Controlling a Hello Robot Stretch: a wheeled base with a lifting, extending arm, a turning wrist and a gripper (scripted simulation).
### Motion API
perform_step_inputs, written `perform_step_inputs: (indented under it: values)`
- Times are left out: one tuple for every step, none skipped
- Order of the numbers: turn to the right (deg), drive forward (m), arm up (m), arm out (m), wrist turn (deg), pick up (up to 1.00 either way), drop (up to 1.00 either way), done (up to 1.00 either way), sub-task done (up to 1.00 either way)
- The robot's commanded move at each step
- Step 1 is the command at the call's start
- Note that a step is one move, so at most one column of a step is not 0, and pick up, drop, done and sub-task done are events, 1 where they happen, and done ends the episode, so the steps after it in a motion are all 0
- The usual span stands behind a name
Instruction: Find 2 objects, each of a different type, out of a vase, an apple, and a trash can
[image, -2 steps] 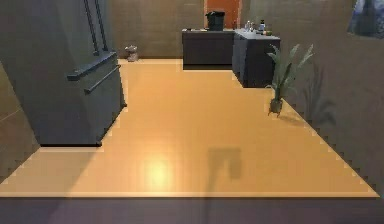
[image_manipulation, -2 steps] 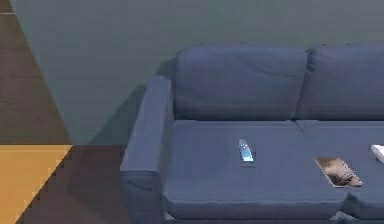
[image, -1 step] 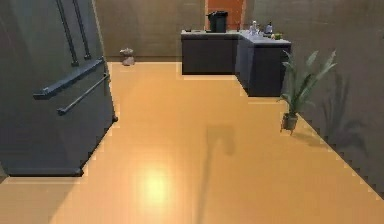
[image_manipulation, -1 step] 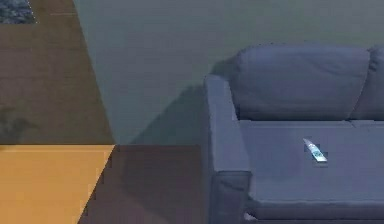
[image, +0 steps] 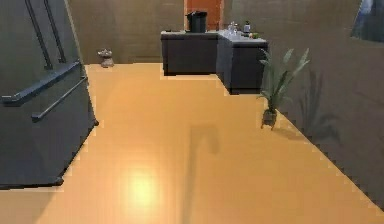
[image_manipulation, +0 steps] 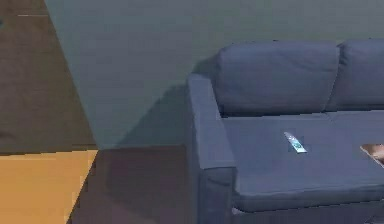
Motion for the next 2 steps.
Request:
perform_step_inputs:
  values:
    - [0.0, 1.00, 0.00, 0.00, 0.0, 0.00, 0.00, 0.00, 0.00]
    - [0.0, 1.00, 0.00, 0.00, 0.0, 0.00, 0.00, 0.00, 0.00]
